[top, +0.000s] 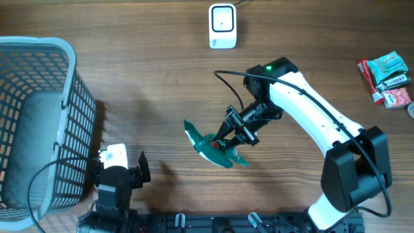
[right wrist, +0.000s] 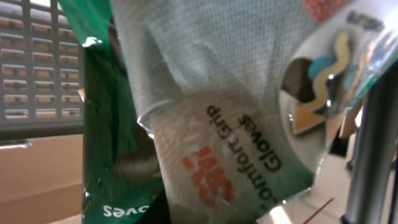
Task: Scan the item barcode
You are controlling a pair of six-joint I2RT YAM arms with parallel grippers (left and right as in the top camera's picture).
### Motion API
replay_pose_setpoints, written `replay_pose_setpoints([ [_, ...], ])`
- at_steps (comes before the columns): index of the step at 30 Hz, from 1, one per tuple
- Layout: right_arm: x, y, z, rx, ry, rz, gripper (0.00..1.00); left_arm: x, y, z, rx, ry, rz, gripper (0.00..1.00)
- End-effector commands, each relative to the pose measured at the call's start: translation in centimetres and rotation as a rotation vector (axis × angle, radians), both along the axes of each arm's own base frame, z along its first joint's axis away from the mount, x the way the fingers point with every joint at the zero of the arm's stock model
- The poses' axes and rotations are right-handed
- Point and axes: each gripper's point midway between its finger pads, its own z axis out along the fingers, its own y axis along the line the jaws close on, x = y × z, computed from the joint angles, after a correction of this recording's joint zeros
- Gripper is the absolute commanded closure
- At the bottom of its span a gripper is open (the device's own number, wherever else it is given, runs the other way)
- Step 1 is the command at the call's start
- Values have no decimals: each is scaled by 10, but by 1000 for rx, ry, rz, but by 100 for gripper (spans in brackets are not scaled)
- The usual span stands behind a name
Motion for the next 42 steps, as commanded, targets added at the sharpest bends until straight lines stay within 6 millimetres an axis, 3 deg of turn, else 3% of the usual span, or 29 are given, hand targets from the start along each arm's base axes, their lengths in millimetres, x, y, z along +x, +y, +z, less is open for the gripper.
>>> replay_pose_setpoints([
  [1,3,4,12,-37,138,-71,80,-1,0,-3,10,9,-13,0],
  [11,20,12,38,119,203,-156,78,-1,0,-3,10,9,-13,0],
  [14,36,11,60,285,171,-216,95,-1,0,-3,10,9,-13,0],
  [15,40,9,62,294,183,-234,95,-1,0,-3,10,9,-13,0],
  [19,63,-10,62,289,199,-325,93,-1,0,-3,10,9,-13,0],
  [24,99,-49,62,375,-3,-450,96,-1,0,-3,10,9,-13,0],
  [25,107,-57,62,414,-113,-465,0,-1,0,-3,10,9,-13,0],
  [29,147,-102,58,527,-591,-525,0,-1,0,-3,10,9,-13,0],
  [32,161,-123,48,509,-826,-507,1,-1,0,-3,10,9,-13,0],
  [37,155,-127,4,288,-861,-358,0,-1,0,-3,10,9,-13,0],
  [40,155,-140,-31,83,-862,-261,0,-1,0,-3,10,9,-13,0],
  [42,161,-152,-51,-14,-979,-153,0,-1,0,-3,10,9,-13,0],
])
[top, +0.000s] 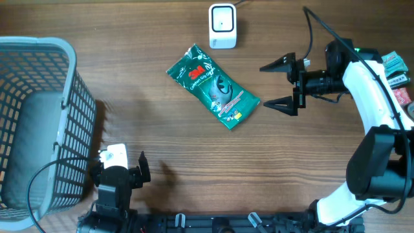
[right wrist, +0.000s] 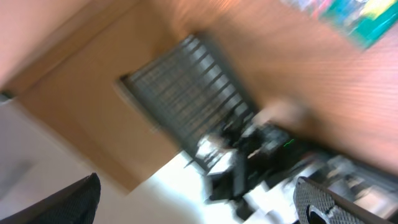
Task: Scan the item barcode
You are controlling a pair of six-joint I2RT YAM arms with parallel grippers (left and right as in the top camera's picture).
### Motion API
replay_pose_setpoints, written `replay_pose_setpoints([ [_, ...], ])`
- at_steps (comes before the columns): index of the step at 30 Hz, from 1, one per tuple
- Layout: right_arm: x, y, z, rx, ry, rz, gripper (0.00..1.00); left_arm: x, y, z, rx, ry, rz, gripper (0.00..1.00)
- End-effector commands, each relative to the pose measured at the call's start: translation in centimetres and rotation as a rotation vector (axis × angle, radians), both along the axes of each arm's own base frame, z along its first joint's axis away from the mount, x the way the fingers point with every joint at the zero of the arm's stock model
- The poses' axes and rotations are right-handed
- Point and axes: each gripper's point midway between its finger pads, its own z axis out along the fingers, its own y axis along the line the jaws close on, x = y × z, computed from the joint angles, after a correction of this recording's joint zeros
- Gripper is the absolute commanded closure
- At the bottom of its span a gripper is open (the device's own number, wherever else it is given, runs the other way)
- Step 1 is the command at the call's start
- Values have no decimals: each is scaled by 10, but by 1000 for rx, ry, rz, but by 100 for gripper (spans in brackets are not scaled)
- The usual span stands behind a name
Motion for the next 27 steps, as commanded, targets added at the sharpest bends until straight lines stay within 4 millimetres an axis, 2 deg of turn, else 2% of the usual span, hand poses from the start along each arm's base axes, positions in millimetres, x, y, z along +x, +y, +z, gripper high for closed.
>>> replay_pose_setpoints([
  [1,13,-23,-39,-304,-171,63,0,-1,0,-3,10,9,-13,0],
  [3,28,-24,-55,-453,-344,141,0,-1,0,-3,10,9,-13,0],
  [4,27,-21,-61,-499,-366,179,0,-1,0,-3,10,9,-13,0],
  [5,23,-11,-64,-519,-383,225,0,-1,0,-3,10,9,-13,0],
  [9,8,56,-65,-511,-581,449,0,-1,0,-3,10,9,-13,0],
  [10,10,70,-76,-633,-662,516,1,-1,0,-3,10,9,-13,0],
  [13,25,85,-86,-866,-802,570,0,-1,0,-3,10,9,-13,0],
  [16,22,122,-84,-876,-982,672,0,-1,0,-3,10,9,-12,0],
  [18,21,126,-97,-988,-1013,731,0,-1,0,-3,10,9,-13,0],
  [20,26,115,-118,-1246,-1019,798,0,-1,0,-3,10,9,-13,0],
  [23,39,100,-134,-1571,-1040,845,0,-1,0,-3,10,9,-13,0],
  [25,41,99,-146,-1664,-1046,896,0,-1,0,-3,10,9,-13,0],
  [27,35,102,-164,-1664,-1033,958,0,-1,0,-3,10,9,-13,0],
])
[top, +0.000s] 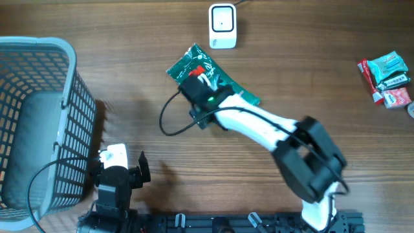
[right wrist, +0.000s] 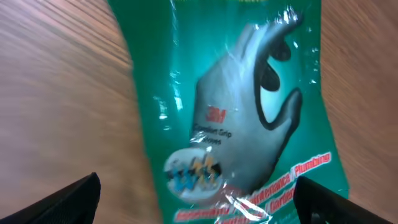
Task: Scan the item barcode
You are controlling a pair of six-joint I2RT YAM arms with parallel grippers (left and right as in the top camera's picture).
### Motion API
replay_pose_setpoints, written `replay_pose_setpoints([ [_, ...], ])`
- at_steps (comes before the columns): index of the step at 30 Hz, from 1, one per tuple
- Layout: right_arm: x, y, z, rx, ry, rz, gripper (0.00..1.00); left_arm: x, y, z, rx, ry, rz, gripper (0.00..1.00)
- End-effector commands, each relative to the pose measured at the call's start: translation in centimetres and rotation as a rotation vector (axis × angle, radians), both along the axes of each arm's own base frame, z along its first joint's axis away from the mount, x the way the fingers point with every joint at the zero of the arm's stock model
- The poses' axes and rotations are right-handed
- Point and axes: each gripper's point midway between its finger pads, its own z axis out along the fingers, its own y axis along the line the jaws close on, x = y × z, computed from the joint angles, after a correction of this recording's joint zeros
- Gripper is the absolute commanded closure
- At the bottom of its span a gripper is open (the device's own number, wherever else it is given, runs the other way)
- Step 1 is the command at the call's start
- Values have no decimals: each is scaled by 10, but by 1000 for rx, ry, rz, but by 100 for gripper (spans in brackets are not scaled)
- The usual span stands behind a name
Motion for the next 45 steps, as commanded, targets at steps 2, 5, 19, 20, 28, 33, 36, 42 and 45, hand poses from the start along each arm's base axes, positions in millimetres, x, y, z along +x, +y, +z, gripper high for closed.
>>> replay_pose_setpoints([
  [2,11,-21,-18,-213,-84,-1,0,-1,0,-3,10,8,-13,0],
  [5,19,-29,-28,-288,-129,-16,0,-1,0,-3,10,8,-13,0],
  [19,-80,-41,-151,-131,560,-4,96,-1,0,-3,10,8,-13,0],
  [20,-82,-38,-147,-108,590,-11,96,-1,0,-3,10,8,-13,0],
  [28,-71,25,-19,189,655,17,96,-1,0,-3,10,8,-13,0],
  [33,-17,-16,27,0,298,-42,0,-1,0,-3,10,8,-13,0],
  [36,-1,-18,22,-18,259,45,0,-1,0,-3,10,8,-13,0],
  [42,28,-31,-4,16,264,166,0,-1,0,-3,10,8,-13,0],
  [45,35,-32,-22,19,279,189,0,-1,0,-3,10,8,-12,0],
])
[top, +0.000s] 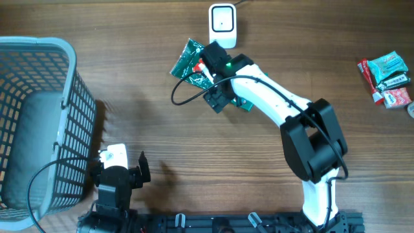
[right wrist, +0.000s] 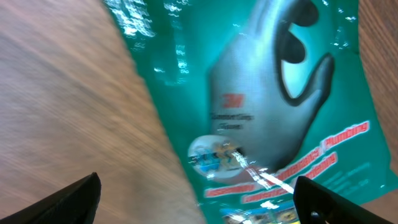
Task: Scan the item barcode
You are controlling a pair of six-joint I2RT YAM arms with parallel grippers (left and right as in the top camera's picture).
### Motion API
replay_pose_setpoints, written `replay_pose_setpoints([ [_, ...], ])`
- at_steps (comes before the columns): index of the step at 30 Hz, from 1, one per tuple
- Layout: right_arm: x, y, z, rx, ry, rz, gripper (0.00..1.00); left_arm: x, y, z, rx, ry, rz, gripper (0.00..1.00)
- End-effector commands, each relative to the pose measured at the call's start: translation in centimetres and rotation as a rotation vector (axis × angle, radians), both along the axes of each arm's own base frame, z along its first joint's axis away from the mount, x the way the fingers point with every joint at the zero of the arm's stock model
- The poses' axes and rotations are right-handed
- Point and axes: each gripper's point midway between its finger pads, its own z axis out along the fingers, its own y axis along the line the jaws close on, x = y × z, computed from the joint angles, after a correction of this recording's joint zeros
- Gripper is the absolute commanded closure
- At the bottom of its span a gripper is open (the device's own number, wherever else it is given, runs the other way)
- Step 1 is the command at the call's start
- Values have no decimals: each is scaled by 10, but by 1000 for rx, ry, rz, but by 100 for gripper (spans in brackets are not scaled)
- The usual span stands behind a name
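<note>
The green 3M glove package lies flat on the wooden table, printed face up, just below and left of the white scanner. My right gripper hovers over the package's middle and hides that part from overhead. In the right wrist view the package fills the right half of the picture, and the right gripper is open, its fingertips wide apart with nothing between them. No barcode shows. My left gripper rests at the near left edge, its fingers spread.
A grey mesh basket stands at the left. Several small snack packs lie at the far right edge. A black cable loops from the right wrist over the table left of the arm.
My right gripper has shifted a little toward the scanner and still hangs open over the package. The package lies in about the same place.
My right gripper first held the glove package above the middle of the table. Then the package lay flat near the scanner while the gripper stood open far off to the right. After that the open gripper was over the package, where it remains.
</note>
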Motion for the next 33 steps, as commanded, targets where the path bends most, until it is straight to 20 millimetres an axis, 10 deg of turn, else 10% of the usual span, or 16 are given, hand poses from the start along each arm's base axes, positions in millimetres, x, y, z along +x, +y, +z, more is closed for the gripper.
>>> replay_pose_setpoints([
  [1,-6,5,-34,1,81,105,0,-1,0,-3,10,8,-13,0],
  [5,-23,5,-71,-4,190,86,1,-1,0,-3,10,8,-13,0],
  [10,-64,-12,-110,-60,385,-52,75,-1,0,-3,10,8,-13,0],
  [14,-83,1,-91,20,489,-89,95,-1,0,-3,10,8,-13,0],
  [17,-95,25,-50,154,578,-88,95,-1,0,-3,10,8,-13,0],
  [21,-108,70,70,477,624,-51,96,-1,0,-3,10,8,-13,0],
  [25,-109,63,154,607,541,-264,95,-1,0,-3,10,8,-13,0],
  [30,-131,38,215,684,657,-953,96,-1,0,-3,10,8,-13,0],
  [33,-150,53,258,855,847,-852,96,-1,0,-3,10,8,-13,0],
])
